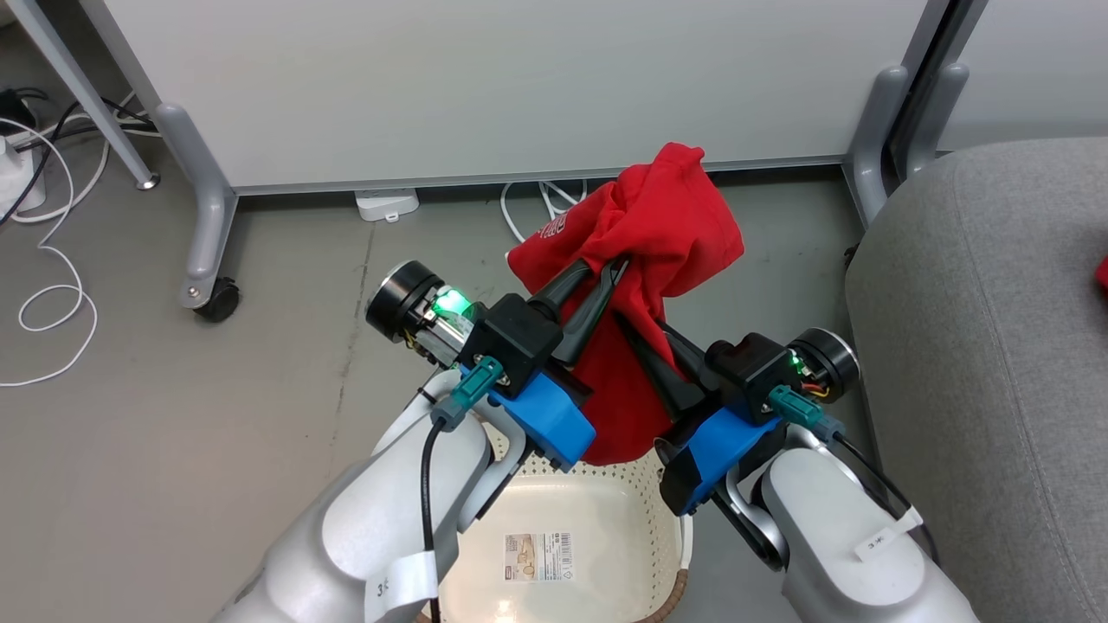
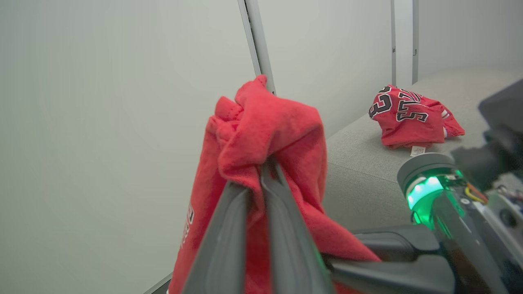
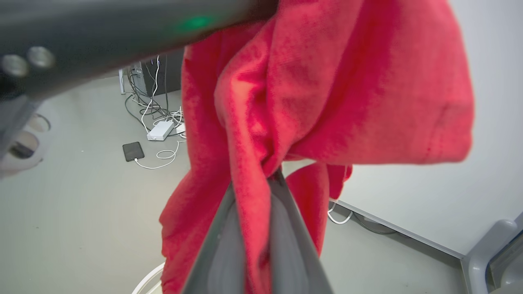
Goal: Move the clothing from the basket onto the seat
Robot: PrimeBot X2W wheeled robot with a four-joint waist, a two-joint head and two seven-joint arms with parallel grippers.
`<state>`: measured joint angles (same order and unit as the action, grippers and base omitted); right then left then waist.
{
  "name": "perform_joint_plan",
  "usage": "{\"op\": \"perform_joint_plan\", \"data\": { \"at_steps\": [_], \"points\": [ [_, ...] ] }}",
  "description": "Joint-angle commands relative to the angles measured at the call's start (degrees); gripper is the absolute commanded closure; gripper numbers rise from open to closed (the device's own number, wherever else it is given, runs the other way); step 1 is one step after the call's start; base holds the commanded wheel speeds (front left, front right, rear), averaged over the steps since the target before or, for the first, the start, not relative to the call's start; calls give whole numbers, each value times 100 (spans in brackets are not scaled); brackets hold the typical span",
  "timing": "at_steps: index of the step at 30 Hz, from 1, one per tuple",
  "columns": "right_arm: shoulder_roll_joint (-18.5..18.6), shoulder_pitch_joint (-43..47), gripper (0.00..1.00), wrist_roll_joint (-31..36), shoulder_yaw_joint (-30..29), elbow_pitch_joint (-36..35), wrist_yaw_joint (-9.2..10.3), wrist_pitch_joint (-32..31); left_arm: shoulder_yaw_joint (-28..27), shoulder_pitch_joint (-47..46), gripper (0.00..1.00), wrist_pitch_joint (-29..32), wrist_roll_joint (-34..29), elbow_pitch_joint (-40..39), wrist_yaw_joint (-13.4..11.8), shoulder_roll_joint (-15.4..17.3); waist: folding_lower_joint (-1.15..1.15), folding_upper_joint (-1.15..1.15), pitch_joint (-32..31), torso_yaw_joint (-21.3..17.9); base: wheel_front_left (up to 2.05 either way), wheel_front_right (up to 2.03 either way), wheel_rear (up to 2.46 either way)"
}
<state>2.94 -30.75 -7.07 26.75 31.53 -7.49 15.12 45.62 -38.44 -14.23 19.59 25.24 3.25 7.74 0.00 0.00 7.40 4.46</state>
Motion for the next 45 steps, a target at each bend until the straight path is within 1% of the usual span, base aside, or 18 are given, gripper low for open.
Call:
{"op": "perform_joint_plan", "data": {
  "at_steps": [1, 5, 6, 7, 20, 25, 29, 30, 35, 45],
  "points": [
    [-10, 26, 100, -35, -7, -39, -1, 4, 26, -43, 100, -18, 11, 17, -24, 28, 0, 0, 0, -2, 0, 0, 0],
    [-10, 30, 100, -57, 5, -68, -1, 4, 38, -45, 100, -30, 23, 34, -29, 32, 0, 0, 15, -7, 0, 0, 0],
    [-10, 29, 100, -62, 7, -74, -1, 4, 32, -45, 95, -31, 36, 43, -46, 28, 0, 0, 19, -8, 0, 0, 0],
    [-10, 26, 100, -70, 9, -79, -1, 5, 24, -47, 0, -33, 37, 57, -67, 25, 0, 0, 22, -9, 0, 0, 0],
    [-10, 53, 100, -107, -34, -139, -1, 4, 51, -45, 0, -56, 55, 120, -145, 32, 0, 0, 10, -33, 0, 0, 0],
    [-8, 81, 100, -57, -139, -266, -1, 4, 67, -24, 0, -57, 54, 92, -167, 50, 0, 0, 48, -140, 0, 0, 0],
    [-6, 110, 100, 17, -307, -399, -1, 5, 86, -31, 0, -62, 45, 37, -176, 82, 0, 0, 139, -333, 0, 0, 0],
    [-7, 118, 100, 57, -422, -466, -1, 5, 97, -50, 0, -57, 43, 14, -181, 97, 0, 0, 201, -451, 0, 0, 0],
    [-7, 139, 100, 161, -766, -639, -1, 4, 154, -102, 0, -26, 5, -27, -164, 139, 0, 0, 358, -792, 0, 0, 0],
    [-7, 367, 100, 345, -1692, -1098, -1, 5, 305, -176, 0, 1, -43, -84, -137, 163, 0, 0, 601, -1529, 0, 0, 0]
  ]
}}
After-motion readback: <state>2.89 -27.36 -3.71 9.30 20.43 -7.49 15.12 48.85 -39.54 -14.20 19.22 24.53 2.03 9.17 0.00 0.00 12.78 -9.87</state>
